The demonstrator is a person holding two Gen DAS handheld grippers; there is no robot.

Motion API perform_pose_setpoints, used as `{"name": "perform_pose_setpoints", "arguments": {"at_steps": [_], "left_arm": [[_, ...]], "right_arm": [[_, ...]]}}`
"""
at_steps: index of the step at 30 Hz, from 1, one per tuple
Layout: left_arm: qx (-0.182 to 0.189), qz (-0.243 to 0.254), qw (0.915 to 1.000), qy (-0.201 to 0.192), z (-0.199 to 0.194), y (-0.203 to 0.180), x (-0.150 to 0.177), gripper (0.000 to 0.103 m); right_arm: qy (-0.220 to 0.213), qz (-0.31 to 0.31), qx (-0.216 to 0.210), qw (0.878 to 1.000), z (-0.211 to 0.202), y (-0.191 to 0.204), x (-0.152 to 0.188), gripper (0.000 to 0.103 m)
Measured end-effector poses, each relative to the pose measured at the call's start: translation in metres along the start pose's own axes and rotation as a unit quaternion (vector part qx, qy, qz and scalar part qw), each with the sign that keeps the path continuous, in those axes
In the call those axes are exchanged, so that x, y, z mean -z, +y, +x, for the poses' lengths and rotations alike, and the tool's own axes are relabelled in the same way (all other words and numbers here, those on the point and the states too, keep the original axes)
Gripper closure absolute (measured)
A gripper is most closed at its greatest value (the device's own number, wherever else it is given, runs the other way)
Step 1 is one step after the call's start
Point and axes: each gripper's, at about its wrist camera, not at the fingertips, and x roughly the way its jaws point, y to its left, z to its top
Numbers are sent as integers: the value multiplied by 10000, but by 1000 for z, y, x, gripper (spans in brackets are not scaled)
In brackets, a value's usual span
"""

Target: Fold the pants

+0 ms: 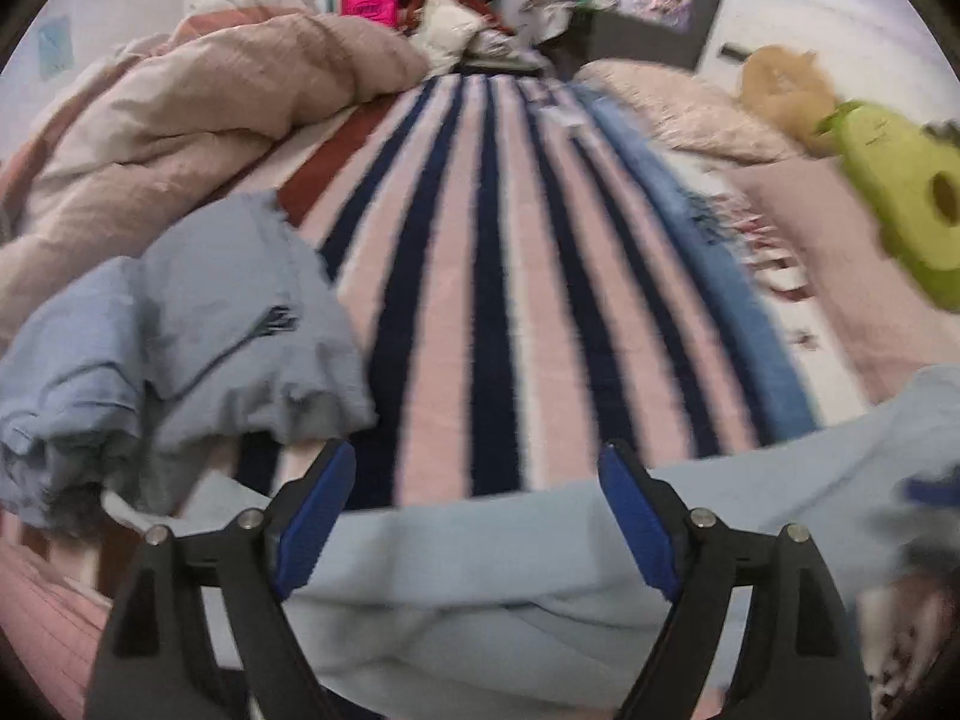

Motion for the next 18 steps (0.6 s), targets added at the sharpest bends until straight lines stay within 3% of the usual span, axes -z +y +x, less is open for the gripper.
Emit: {"name": "perform_pose_setpoints", "arguments": {"at_steps": [6,8,13,18], "left_arm": [[251,341,9989,209,-17,1,41,22],[280,315,9986,321,-13,6,53,22],[77,258,9984,499,1,14,68,22],[36,60,9987,502,15,23,58,22]], "right_arm": [[288,-225,-193,9991,26,22,8,54],[339,-243,-62,9991,35,20,9,73],[550,8,191,9983,67,4,3,90],[605,226,308,9974,92,-7,-11,95]]}}
